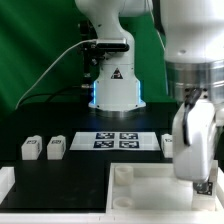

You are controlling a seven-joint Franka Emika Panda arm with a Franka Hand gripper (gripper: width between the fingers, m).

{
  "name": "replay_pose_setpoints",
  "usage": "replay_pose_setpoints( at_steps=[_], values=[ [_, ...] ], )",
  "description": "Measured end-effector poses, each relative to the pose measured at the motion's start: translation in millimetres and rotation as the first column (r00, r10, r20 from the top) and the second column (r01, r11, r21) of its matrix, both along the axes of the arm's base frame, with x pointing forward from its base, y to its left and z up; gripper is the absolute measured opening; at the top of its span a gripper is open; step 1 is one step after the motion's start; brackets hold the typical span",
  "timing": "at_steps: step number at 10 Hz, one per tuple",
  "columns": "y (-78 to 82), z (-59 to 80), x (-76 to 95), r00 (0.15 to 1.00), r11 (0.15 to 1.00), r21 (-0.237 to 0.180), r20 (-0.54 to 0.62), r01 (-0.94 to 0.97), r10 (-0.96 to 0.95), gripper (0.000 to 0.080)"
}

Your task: Assemble one leg

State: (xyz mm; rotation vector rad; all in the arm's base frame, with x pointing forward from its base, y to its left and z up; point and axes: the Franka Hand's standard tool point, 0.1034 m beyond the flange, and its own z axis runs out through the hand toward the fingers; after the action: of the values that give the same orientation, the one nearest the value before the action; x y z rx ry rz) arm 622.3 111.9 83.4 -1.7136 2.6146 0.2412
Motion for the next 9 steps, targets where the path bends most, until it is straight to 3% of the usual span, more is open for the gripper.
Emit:
replay_pose_setpoints(
  at_steps=[3,9],
  values=[
    [4.3,24.8,-12.0,1.0,1.0,0.025,0.014,0.001,-0.002,0.0648],
    [4.2,20.6,-12.5,1.0,1.0,0.022,0.009,0.0,-0.001,0.0648]
  ],
)
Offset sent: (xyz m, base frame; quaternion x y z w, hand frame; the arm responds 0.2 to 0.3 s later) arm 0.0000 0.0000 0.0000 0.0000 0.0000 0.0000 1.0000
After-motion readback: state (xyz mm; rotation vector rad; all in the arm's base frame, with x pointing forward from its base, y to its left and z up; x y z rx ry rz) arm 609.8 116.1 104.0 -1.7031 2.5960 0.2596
